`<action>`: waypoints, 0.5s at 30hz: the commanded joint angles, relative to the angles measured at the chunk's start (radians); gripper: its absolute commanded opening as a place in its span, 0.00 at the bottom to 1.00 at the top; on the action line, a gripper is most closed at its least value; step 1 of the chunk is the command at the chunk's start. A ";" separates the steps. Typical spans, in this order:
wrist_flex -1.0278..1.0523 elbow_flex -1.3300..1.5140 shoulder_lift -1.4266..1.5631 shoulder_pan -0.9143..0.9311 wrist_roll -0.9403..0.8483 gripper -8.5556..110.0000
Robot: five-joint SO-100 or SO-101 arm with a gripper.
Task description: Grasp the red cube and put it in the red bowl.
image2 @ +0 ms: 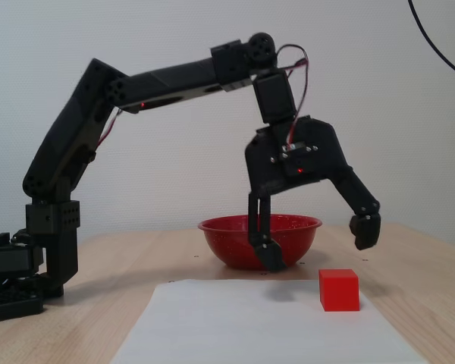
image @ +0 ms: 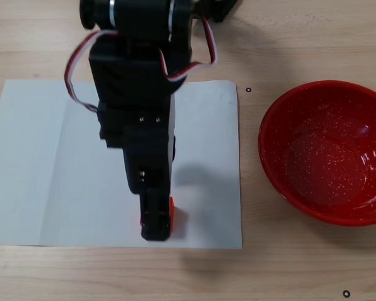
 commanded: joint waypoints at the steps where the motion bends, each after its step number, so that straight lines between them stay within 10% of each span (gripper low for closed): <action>1: 0.005 -0.130 0.040 0.017 0.012 0.45; 15: -0.020 -0.236 -0.060 0.008 0.023 0.43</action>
